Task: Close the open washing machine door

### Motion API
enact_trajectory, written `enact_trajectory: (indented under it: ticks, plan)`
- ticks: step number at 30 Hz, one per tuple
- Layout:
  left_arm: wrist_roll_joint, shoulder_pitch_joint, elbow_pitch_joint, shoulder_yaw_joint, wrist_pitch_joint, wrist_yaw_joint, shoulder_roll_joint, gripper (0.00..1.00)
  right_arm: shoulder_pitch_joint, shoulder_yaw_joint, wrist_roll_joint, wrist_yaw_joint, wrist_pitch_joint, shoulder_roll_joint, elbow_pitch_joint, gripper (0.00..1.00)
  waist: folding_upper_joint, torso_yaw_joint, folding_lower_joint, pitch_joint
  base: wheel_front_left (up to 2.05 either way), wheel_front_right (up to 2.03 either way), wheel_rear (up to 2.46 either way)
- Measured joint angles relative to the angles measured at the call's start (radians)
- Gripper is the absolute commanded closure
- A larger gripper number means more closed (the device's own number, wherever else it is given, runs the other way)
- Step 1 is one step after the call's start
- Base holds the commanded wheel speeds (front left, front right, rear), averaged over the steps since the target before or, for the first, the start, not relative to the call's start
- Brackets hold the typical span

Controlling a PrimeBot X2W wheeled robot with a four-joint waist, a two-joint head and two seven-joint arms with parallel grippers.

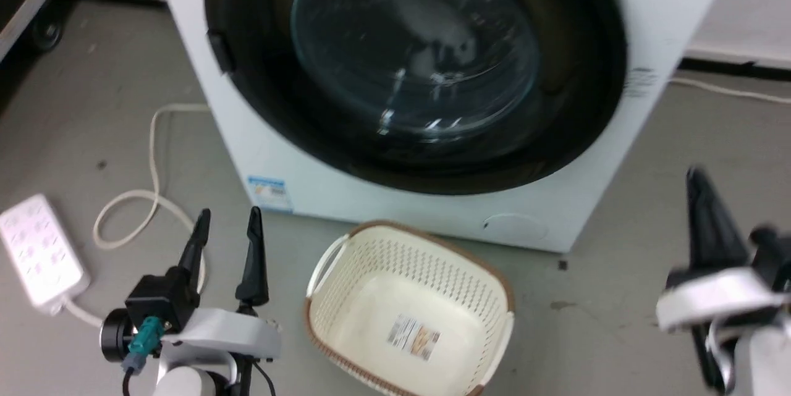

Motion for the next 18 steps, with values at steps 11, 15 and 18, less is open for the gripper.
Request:
enact_trajectory:
  ticks: [11,15,18]
  plan:
    - [0.031,0.009,0.060,-0.053,0.045,-0.016,0.014,0.00,0.214,0.093,0.057,0.000,0.091,0.000,-0.095,0.98,0.0000,-0.063,0.0001,-0.079,0.00,0.00,0.00]
    - [0.031,0.009,0.072,-0.063,0.059,-0.016,0.015,0.00,0.239,0.098,0.072,0.000,0.111,0.000,-0.092,0.00,0.0000,-0.061,0.0002,-0.085,0.00,0.00,0.00]
    - [0.029,0.010,0.084,-0.064,0.072,-0.011,0.014,0.00,0.242,0.103,0.085,0.000,0.116,0.000,-0.091,0.00,0.0000,-0.059,0.0002,-0.091,0.00,0.00,0.00]
